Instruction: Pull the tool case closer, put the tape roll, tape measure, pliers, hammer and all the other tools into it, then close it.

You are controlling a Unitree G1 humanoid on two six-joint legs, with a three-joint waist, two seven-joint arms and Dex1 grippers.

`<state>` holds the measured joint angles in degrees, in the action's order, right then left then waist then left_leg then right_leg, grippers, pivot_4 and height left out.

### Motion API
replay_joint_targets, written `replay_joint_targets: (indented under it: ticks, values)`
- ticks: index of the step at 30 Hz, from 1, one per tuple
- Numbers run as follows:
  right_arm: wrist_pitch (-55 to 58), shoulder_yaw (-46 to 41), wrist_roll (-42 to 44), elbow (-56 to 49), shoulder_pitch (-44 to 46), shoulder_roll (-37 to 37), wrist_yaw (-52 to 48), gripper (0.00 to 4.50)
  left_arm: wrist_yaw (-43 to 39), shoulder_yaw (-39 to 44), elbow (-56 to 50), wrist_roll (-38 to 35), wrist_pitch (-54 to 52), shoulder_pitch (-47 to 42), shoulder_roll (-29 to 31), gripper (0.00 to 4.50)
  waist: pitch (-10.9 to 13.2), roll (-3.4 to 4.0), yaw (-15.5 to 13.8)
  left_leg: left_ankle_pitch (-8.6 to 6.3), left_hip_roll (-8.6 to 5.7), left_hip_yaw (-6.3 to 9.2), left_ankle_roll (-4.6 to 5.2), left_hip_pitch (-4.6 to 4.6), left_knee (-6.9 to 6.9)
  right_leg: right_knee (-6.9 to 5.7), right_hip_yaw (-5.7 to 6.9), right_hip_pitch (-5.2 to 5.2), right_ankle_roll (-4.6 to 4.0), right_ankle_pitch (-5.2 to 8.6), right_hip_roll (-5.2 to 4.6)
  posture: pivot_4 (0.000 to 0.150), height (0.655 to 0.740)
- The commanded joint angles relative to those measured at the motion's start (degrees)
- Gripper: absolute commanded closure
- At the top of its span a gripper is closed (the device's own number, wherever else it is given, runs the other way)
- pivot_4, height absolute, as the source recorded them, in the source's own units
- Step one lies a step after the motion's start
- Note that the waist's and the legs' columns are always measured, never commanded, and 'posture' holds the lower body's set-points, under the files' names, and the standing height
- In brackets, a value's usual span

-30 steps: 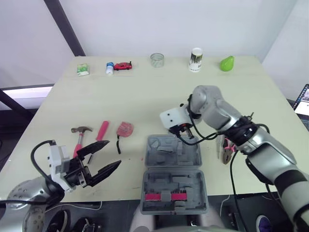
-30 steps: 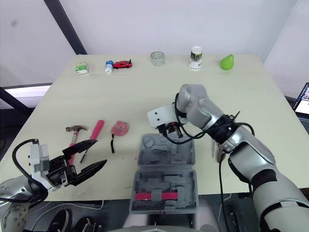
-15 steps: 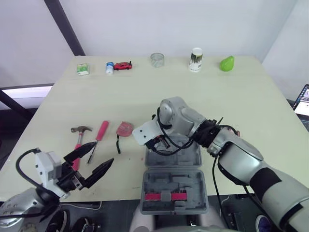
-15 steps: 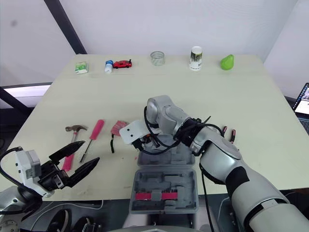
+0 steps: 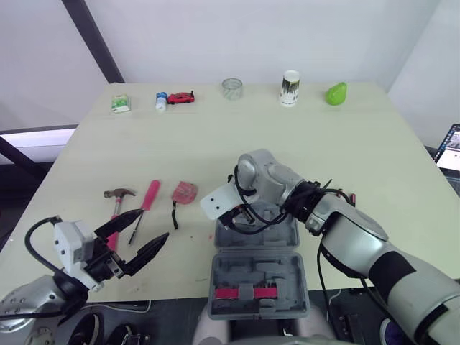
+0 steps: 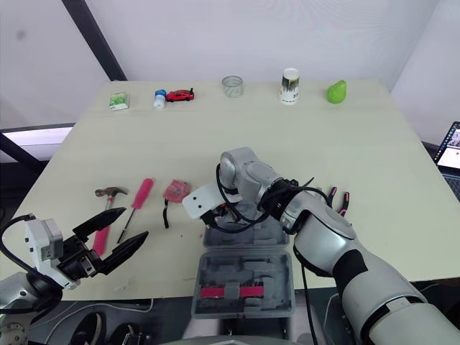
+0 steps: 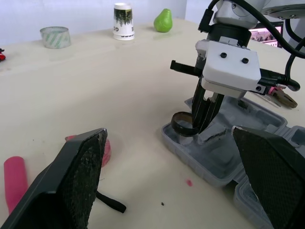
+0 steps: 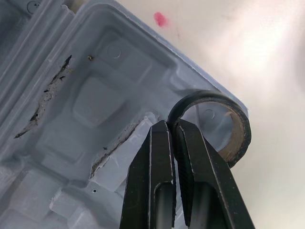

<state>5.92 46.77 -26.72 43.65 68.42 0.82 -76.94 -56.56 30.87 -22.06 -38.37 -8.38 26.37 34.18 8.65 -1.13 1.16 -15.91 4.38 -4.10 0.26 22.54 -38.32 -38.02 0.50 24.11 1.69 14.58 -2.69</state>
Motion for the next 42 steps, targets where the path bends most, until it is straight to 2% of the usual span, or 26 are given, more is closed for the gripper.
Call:
replay_joint_targets:
  ticks: [1,27,42]
  values:
    - [-1.3,-0.6,-0.4,0.4,0.1,0.3,0.8,4.44,0.0,0.8,-1.3,-0.1,0.1,0.7,0.5,0.0,0.0,0.0,0.0,0.0,0.0,0.0,0.0,0.01,0.0,0.0,0.0,0.01,0.0,0.0,0.0,0.15,0.74]
    - [-3.1,-2.0,-0.1,2.6,0.5,1.2,2.1,4.44,1.1,-0.8,-1.0,0.9,-0.8,-1.7,1.2,0.0,0.0,0.0,0.1,0.0,-0.08,0.07,-0.02,0.15,0.0,0.01,0.12,0.04,0.0,0.0,-0.15,0.15,0.74]
    - [-3.0,-2.3,0.4,2.4,0.2,1.4,1.8,4.44,1.4,-1.4,-1.1,1.0,-2.1,-3.0,2.0,0.0,0.0,0.07,0.1,0.04,-0.2,0.87,-0.11,0.36,0.01,0.06,0.7,-0.25,-0.12,0.18,-0.19,0.15,0.74]
